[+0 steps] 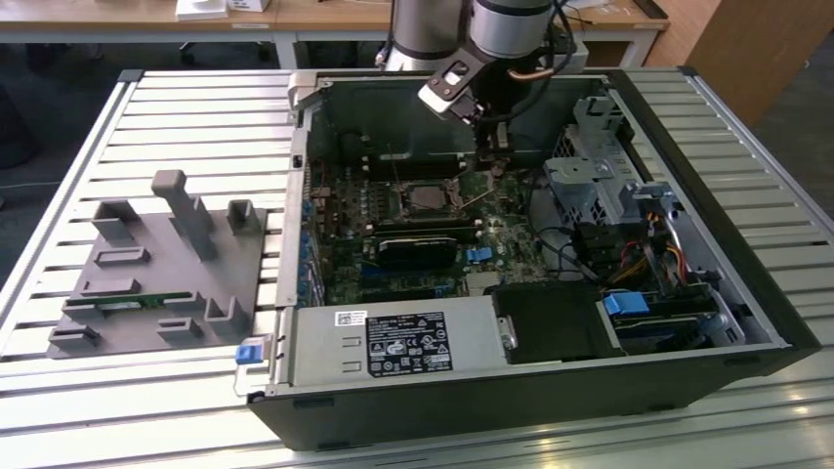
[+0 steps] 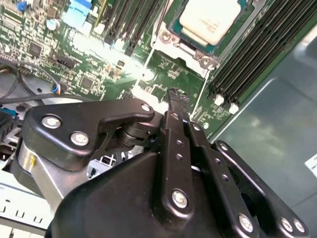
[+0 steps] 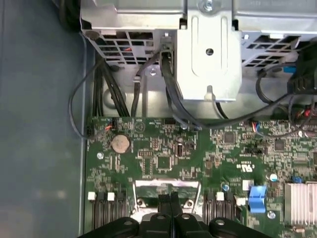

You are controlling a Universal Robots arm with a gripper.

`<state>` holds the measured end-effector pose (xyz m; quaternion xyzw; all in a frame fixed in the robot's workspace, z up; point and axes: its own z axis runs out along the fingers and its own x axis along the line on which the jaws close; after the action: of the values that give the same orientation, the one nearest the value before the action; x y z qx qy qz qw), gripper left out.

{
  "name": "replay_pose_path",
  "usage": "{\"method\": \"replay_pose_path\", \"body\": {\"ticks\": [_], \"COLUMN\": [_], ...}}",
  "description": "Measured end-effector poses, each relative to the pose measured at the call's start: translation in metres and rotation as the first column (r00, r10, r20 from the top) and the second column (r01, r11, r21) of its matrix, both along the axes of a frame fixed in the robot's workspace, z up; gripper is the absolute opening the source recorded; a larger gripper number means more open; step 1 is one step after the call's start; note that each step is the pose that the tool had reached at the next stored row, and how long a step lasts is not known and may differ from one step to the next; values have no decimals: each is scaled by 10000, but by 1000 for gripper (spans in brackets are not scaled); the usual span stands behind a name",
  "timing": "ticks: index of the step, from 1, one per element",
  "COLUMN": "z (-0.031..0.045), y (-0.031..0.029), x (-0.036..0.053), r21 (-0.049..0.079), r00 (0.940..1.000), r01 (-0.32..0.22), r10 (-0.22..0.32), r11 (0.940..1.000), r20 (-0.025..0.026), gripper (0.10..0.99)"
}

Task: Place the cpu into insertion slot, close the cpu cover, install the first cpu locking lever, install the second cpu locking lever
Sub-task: 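Close the cpu cover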

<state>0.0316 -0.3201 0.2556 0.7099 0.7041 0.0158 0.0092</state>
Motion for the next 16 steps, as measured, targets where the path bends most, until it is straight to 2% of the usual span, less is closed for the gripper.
{"method": "replay_pose_path", "body": {"ticks": [9,16], "z": [-31,-50], "y": [50,56], "x": [94,149], "r21": [2,-1], "r00": [9999,9996], "r01": [143,293], "r10": [-143,-293], "r11": [9999,9996], "r20": [0,-1], "gripper": [106,106]}}
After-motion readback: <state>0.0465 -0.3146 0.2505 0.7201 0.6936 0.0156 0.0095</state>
